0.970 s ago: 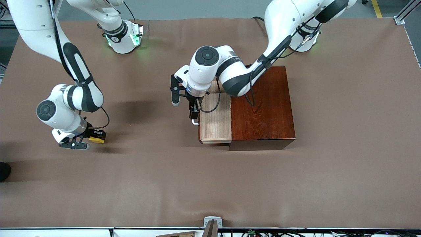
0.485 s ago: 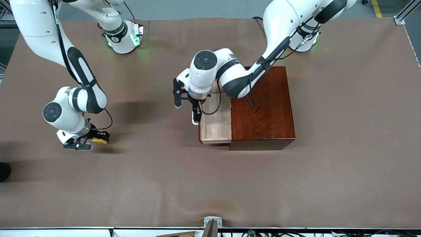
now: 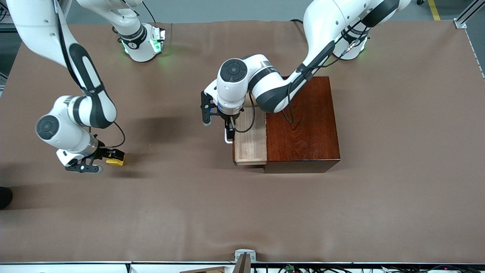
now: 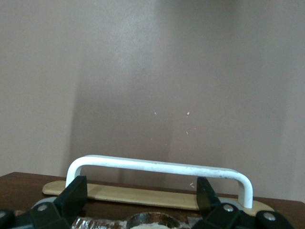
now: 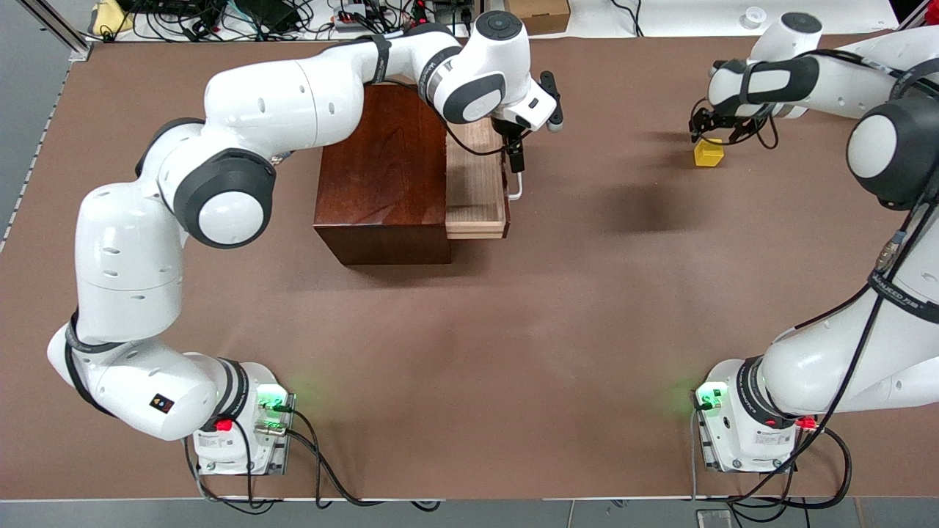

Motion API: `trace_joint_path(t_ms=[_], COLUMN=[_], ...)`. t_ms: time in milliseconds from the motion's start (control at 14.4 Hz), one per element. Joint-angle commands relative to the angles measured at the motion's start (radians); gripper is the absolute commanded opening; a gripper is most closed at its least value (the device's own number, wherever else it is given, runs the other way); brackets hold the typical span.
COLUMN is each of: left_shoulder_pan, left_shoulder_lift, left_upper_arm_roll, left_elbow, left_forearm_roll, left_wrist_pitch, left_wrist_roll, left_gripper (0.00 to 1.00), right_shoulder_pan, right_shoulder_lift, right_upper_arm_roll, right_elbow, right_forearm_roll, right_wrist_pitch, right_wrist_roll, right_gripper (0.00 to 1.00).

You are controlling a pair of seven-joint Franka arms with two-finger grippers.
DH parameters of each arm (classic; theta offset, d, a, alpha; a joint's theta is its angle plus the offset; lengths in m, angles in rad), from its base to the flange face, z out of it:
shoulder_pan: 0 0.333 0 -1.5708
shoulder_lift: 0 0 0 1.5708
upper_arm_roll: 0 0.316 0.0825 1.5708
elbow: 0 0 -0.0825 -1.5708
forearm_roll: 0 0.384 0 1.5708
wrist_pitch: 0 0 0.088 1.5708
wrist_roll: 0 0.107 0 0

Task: Open drawer, take yellow block, close drawer
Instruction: 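Place the cube with the right gripper while the left gripper reaches the handle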

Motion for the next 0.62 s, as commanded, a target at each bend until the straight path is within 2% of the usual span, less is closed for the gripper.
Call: trace_joint_path(t_ms=[0, 554], left_shoulder_pan=[-0.004, 0.004], left_shoulder_lift=[-0.018, -0.041], left_upper_arm_roll=[0.015, 0.015], left_elbow=[-0.008, 0.009], left_forearm_roll=[0.027, 0.078], left_wrist_pitch=[-0.160, -0.345], left_wrist_roll=[-0.011, -0.010], left_gripper=[1.00, 1.00], right_shoulder_pan=[-0.011, 0.000], right_shoulder_lift=[-0.060, -0.232], right_upper_arm_roll=[0.010, 0.012], right_elbow=[0.012, 0.081], right_forearm_roll=[-0.008, -0.014], right_wrist_pitch=[-0.065, -0.333], right_wrist_roll=[-0.012, -0.010], right_gripper=[1.00, 1.00])
